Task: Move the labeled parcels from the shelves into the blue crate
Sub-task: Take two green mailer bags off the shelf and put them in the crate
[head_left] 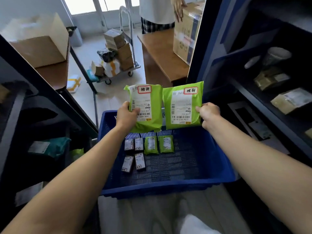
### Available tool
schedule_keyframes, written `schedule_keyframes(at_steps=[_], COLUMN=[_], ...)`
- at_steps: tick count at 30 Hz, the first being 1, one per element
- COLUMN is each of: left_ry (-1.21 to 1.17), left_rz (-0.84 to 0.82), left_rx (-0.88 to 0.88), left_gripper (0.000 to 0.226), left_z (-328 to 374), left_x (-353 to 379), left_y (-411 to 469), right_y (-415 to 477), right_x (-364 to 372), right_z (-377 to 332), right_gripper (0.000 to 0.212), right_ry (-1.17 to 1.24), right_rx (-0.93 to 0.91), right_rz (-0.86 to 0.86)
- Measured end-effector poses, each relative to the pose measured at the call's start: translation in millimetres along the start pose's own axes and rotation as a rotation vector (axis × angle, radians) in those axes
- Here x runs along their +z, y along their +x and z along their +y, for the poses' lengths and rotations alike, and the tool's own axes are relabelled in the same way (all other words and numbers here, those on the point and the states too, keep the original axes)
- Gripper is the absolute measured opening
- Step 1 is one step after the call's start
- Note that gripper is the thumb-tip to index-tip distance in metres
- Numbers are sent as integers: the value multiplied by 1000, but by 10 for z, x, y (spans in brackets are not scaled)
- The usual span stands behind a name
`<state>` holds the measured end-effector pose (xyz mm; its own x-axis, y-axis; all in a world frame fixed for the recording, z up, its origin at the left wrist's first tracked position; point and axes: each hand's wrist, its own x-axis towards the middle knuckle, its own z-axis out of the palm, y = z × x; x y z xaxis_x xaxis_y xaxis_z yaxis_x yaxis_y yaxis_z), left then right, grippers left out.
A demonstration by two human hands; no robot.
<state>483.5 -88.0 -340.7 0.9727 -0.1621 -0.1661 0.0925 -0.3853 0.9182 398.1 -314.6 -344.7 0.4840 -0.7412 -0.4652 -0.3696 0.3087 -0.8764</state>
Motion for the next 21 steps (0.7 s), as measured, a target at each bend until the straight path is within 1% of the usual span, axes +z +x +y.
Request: schedule_keyframes(at_steps=[2,5,7,11,14,18,21], left_ry=[13,59,82,51,48,100,174], left_rz=[-23,-32,-29,-28,-34,-64,-71], left_rx=[-28,-61,-78,-126,-199,-281,-332], left_gripper=[21,22,22,20,17,14,13], left_z=[-67,-170,-258,-572,-938,-1578,-2140], left_x=[98,242,334,495,606,796,942], left_y=[145,356,511,867,1093,1388,1628], right_y=[176,462,645,1015,1259,1660,1964], right_x=[40,171,279,527,721,982,1225], right_z=[36,96,148,350,616,1185,1694], right_gripper=[19,27,28,20,12,21,16], right_ry=[-41,-111,-159,-236,-291,-348,-408], right_rx=[1,-8,-8,22,67,116,146], right_rz=[27,29,16,4,4,38,36])
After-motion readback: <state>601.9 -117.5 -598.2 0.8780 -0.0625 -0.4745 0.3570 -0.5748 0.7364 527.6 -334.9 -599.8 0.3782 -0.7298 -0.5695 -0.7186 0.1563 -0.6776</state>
